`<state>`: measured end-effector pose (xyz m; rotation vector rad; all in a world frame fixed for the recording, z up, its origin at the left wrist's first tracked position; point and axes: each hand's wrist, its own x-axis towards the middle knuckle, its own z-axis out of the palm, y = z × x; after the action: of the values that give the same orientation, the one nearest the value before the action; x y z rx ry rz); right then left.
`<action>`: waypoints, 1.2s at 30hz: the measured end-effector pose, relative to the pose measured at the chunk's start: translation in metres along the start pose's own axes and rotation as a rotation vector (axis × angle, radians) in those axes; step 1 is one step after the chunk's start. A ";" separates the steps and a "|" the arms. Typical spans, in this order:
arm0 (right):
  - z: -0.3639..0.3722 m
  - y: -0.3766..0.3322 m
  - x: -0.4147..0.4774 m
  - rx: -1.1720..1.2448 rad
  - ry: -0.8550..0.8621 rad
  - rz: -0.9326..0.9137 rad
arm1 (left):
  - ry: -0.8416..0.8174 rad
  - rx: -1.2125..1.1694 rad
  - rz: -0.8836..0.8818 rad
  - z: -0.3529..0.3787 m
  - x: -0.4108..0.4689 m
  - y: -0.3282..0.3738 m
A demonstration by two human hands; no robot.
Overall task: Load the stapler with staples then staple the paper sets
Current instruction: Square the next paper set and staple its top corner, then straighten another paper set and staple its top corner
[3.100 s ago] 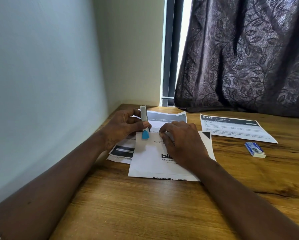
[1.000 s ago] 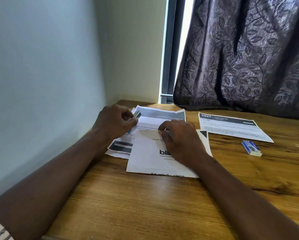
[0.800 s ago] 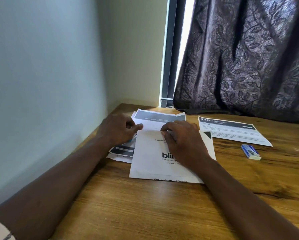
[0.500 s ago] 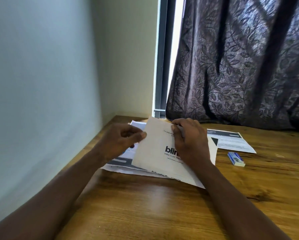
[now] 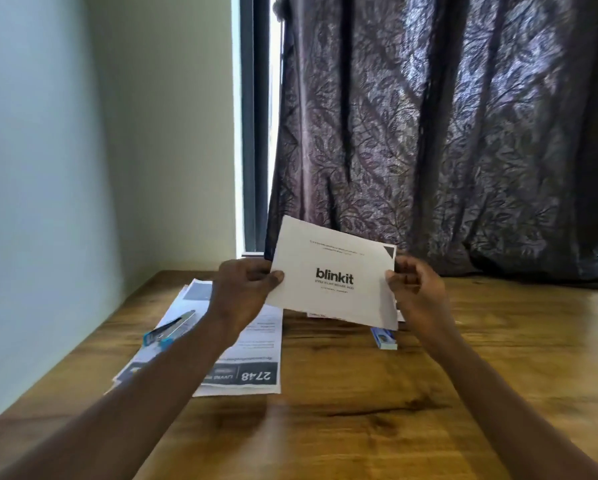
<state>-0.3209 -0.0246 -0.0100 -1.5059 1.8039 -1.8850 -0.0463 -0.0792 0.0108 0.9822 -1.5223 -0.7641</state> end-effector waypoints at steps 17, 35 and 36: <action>-0.003 0.063 0.031 -0.346 0.089 0.086 | -0.205 0.694 0.082 0.094 0.030 -0.053; -0.018 0.061 0.014 -0.747 -0.378 0.039 | -0.346 0.844 0.149 0.091 0.021 -0.052; -0.019 0.060 0.014 -0.760 -0.375 0.024 | -0.350 0.850 0.152 0.091 0.019 -0.049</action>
<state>-0.3722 -0.0378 -0.0467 -1.8492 2.4298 -0.8135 -0.1276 -0.1222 -0.0392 1.3600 -2.2774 -0.1497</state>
